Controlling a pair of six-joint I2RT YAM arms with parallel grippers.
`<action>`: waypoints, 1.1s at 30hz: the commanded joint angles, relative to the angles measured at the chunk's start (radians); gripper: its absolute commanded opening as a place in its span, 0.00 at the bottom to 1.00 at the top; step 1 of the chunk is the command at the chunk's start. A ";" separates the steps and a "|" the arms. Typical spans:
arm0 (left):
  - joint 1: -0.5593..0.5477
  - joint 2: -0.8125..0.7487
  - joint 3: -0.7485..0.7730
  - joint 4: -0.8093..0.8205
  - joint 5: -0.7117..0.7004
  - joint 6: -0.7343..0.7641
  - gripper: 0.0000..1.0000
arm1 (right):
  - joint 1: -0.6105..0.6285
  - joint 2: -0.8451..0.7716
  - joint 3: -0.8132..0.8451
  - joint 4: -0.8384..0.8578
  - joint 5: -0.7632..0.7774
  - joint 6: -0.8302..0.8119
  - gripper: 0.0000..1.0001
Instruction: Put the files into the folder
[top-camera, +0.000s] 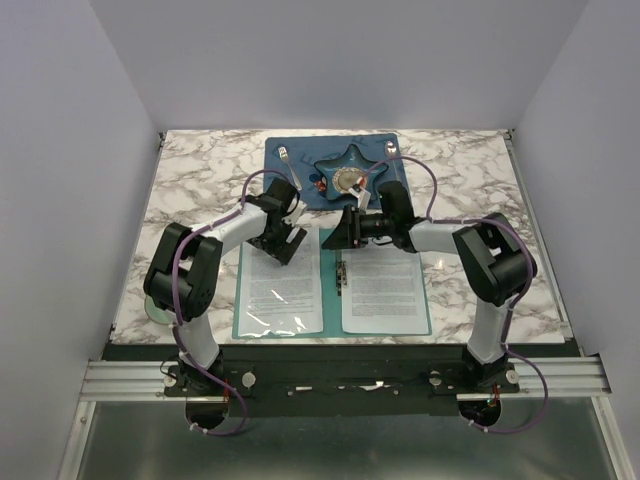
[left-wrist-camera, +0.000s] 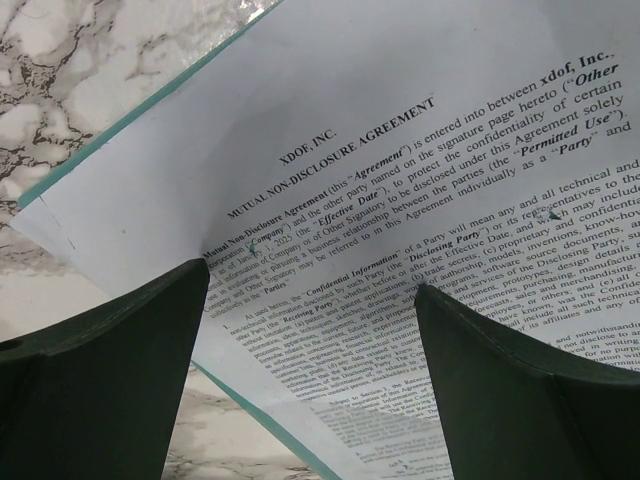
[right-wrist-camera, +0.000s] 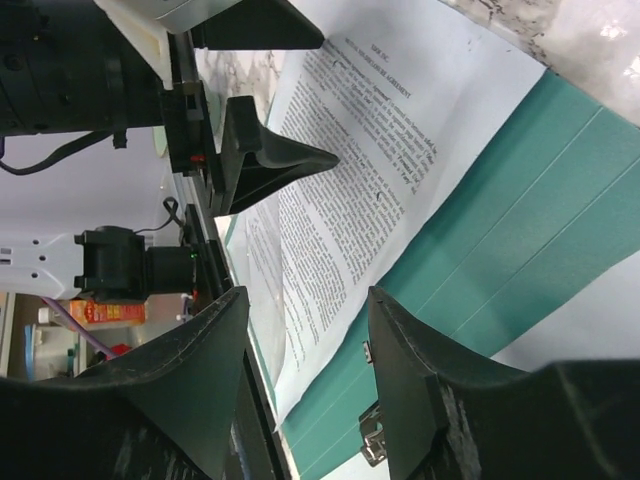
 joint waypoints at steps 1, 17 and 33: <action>-0.001 -0.037 -0.018 0.009 -0.039 0.014 0.99 | 0.017 -0.043 -0.042 0.032 -0.026 0.012 0.59; -0.001 -0.069 -0.010 -0.003 -0.033 0.002 0.99 | 0.057 -0.166 -0.184 0.119 -0.032 0.076 0.58; -0.083 -0.114 0.198 -0.154 0.110 -0.052 0.99 | -0.013 -0.476 -0.075 -0.575 0.862 -0.079 0.60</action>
